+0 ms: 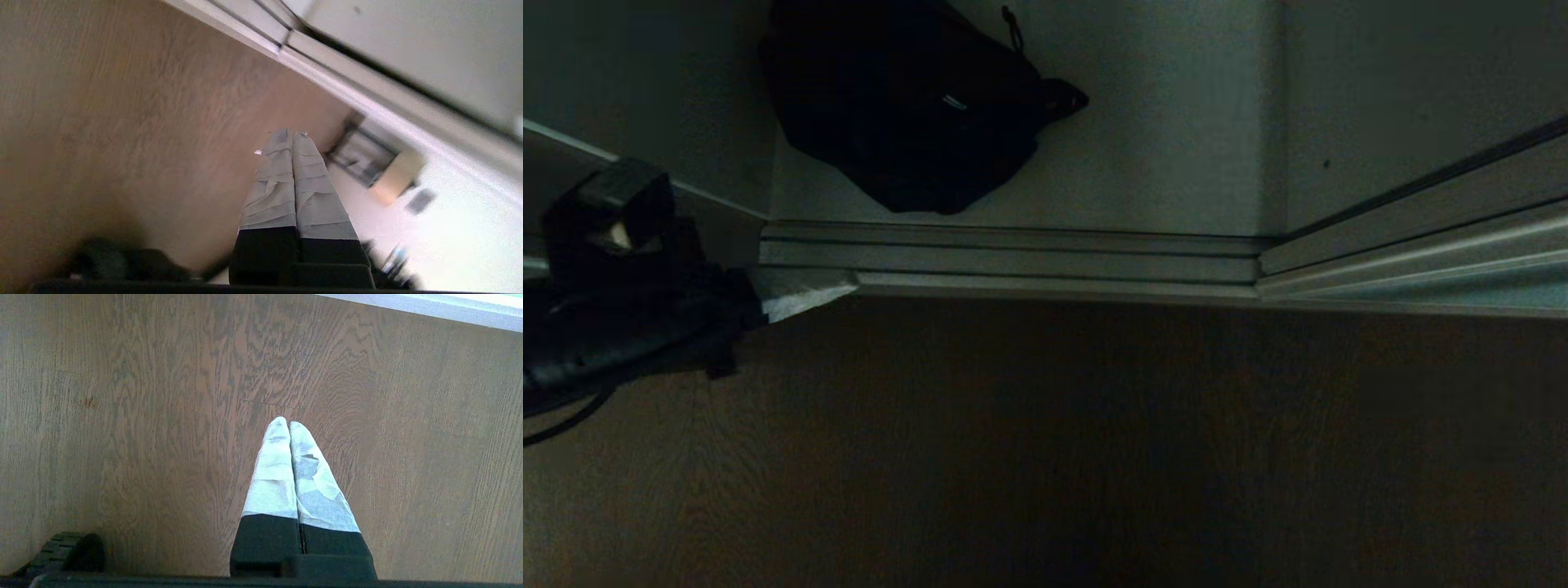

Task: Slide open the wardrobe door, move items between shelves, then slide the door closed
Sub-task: Close the door

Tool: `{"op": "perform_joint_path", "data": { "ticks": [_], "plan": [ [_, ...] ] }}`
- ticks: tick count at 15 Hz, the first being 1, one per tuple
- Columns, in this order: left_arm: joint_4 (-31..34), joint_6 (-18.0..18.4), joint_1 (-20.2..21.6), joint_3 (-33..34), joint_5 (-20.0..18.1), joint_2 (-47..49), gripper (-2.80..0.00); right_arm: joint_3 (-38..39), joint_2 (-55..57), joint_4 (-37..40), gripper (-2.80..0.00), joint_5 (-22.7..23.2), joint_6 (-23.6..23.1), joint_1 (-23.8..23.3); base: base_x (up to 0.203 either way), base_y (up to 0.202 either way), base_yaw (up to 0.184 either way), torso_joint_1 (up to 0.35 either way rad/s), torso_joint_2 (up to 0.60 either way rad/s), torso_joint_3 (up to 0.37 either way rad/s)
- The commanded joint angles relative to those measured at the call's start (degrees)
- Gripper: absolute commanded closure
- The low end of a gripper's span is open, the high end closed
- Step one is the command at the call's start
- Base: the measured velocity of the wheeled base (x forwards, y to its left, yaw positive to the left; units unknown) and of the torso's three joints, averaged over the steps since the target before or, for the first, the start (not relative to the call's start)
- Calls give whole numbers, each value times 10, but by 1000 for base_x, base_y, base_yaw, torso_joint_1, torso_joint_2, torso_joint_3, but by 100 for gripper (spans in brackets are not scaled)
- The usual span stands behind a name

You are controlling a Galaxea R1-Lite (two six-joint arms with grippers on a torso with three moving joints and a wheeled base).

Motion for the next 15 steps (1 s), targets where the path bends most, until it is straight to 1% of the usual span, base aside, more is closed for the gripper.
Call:
{"op": "perform_joint_path", "data": {
  "ticks": [1,3,4,5,6,7,8,9,11,13,15],
  "plan": [
    [15,81,0,40,9,-132,0,0,-1,0,0,0,0,0,0,0,0,0,0,0],
    [46,237,2,49,43,-186,0,0,-2,0,0,0,0,0,0,0,0,0,0,0],
    [60,329,6,53,74,-211,0,0,-2,0,0,0,0,0,0,0,0,0,0,0],
    [75,407,10,56,117,-240,0,0,-2,0,0,0,0,0,0,0,0,0,0,0],
    [90,459,17,58,175,-269,0,0,-1,0,0,0,0,0,0,0,0,0,0,0],
    [107,482,34,57,223,-296,0,0,-1,0,0,0,0,0,0,0,0,0,0,0],
    [124,492,56,56,254,-325,0,0,-1,0,0,0,0,0,0,0,0,0,0,0],
    [138,497,69,59,277,-353,0,0,-1,0,0,0,0,0,0,0,0,0,0,0],
    [159,500,81,79,332,-418,0,0,-2,0,0,0,0,0,0,0,0,0,0,0],
    [170,502,84,118,363,-496,0,0,-2,0,0,0,0,0,0,0,0,0,0,0],
    [177,500,88,153,379,-543,0,0,-1,0,0,0,0,0,0,0,0,0,0,0]
  ]
}}
